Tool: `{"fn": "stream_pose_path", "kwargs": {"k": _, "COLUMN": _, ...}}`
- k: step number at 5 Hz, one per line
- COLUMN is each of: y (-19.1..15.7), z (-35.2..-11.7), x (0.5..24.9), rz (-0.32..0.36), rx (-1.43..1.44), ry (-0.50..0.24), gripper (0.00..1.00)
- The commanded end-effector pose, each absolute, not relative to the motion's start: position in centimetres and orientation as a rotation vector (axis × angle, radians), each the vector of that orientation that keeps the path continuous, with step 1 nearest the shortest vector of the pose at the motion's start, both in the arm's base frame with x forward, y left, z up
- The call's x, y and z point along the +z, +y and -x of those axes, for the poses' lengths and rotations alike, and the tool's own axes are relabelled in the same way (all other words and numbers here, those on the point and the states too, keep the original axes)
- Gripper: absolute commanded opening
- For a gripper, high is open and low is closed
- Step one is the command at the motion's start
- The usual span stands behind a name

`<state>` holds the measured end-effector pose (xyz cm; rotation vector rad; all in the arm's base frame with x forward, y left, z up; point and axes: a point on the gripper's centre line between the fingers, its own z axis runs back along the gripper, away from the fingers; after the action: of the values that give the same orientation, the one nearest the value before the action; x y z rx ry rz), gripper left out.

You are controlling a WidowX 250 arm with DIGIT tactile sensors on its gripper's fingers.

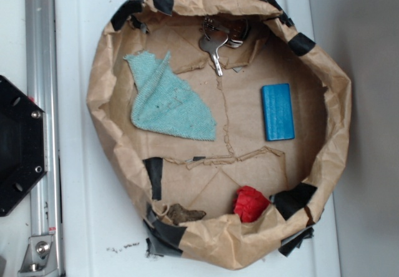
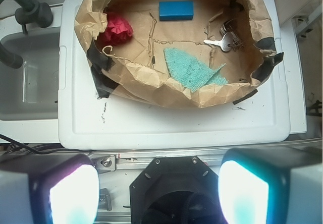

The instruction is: Grab the blue block.

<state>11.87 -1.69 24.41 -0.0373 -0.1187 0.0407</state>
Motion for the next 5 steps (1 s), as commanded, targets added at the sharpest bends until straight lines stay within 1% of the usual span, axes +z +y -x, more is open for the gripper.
{"fn": "stream_pose_path", "kwargs": {"k": 1, "y": -1.7, "z": -11.9, "x": 24.4, "rz": 0.037, "rx": 0.041, "ry": -0.119, "gripper": 1.0}}
{"fn": "stream_pose_path", "kwargs": {"k": 2, "y": -0.1, "z": -16.9, "x": 21.6, "rz": -0.034, "rx": -0.119, "ry": -0.184, "gripper": 1.0}}
{"fn": "stream_pose_path", "kwargs": {"k": 3, "y": 0.7, "z": -22.0, "x": 19.4, "rz": -0.083, "rx": -0.224, "ry": -0.197, "gripper": 1.0}}
{"fn": "stream_pose_path", "kwargs": {"k": 4, "y": 0.9, "z": -27.2, "x": 16.3, "rz": -0.146, "rx": -0.374, "ry": -0.207, "gripper": 1.0}}
{"fn": "stream_pose_path", "kwargs": {"k": 5, "y": 1.2, "z": -32.2, "x": 12.9, "rz": -0.168, "rx": -0.535, "ry": -0.189, "gripper": 1.0}}
